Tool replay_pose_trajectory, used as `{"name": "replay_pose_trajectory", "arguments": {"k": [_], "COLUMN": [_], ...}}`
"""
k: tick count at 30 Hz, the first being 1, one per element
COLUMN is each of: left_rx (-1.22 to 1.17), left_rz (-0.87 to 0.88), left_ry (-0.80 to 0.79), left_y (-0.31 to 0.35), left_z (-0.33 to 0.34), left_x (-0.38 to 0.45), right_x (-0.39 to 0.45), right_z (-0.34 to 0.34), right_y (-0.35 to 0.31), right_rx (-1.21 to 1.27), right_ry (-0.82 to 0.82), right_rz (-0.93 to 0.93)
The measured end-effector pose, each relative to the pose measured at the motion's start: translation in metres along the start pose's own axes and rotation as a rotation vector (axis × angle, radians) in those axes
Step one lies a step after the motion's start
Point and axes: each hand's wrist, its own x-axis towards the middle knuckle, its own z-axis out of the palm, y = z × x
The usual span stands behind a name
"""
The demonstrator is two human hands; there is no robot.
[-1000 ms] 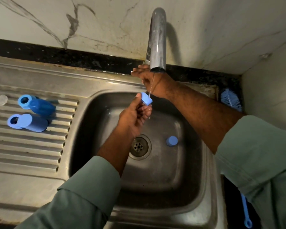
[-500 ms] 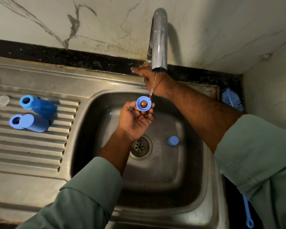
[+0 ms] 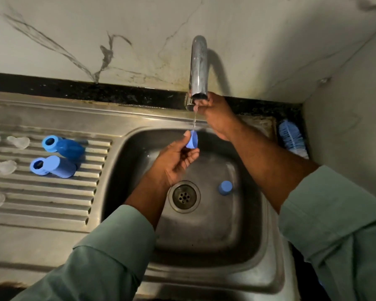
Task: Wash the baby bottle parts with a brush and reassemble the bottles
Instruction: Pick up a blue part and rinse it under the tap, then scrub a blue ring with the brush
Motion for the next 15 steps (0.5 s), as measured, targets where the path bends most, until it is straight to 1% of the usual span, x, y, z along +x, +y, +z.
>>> {"name": "replay_pose_trajectory", "arguments": {"k": [1, 2, 3, 4, 5, 6, 7, 8, 9, 10, 12, 15], "left_rx": [0.090, 0.224, 0.429, 0.715, 1.094, 1.510, 1.834, 1.989, 2.024, 2.006, 1.974, 1.922], "left_rz": [0.118, 0.296, 0.510, 0.693, 0.746, 0.644, 0.471, 0.349, 0.312, 0.335, 0.408, 0.516], "left_ry": [0.027, 0.070, 0.109, 0.130, 0.097, 0.010, -0.043, -0.073, -0.082, -0.101, -0.186, -0.214], "left_y": [0.000, -0.001, -0.002, -0.003, -0.006, -0.012, -0.019, -0.029, -0.039, -0.048, -0.066, -0.090], "left_z": [0.004, 0.005, 0.006, 0.006, 0.004, 0.005, 0.004, 0.002, 0.002, 0.003, 0.013, 0.028], "left_x": [-0.007, -0.011, -0.014, -0.014, -0.013, -0.016, -0.016, -0.020, -0.023, -0.024, -0.034, -0.050], "right_x": [-0.007, -0.015, -0.024, -0.034, -0.045, -0.062, -0.079, -0.100, -0.120, -0.140, -0.188, -0.255], "right_z": [-0.001, -0.002, -0.005, -0.009, -0.014, -0.022, -0.030, -0.040, -0.050, -0.060, -0.084, -0.108], "right_y": [-0.001, -0.001, 0.003, 0.011, 0.021, 0.031, 0.042, 0.054, 0.065, 0.076, 0.100, 0.128], "right_rx": [0.015, 0.015, -0.004, -0.063, -0.136, -0.227, -0.315, -0.393, -0.446, -0.482, -0.511, -0.594], "right_ry": [0.022, 0.047, 0.083, 0.105, 0.106, 0.108, 0.091, 0.081, 0.077, 0.103, 0.253, 0.427], "right_rz": [-0.018, -0.034, -0.046, -0.065, -0.074, -0.060, -0.025, 0.017, 0.045, 0.061, 0.107, 0.164]}}
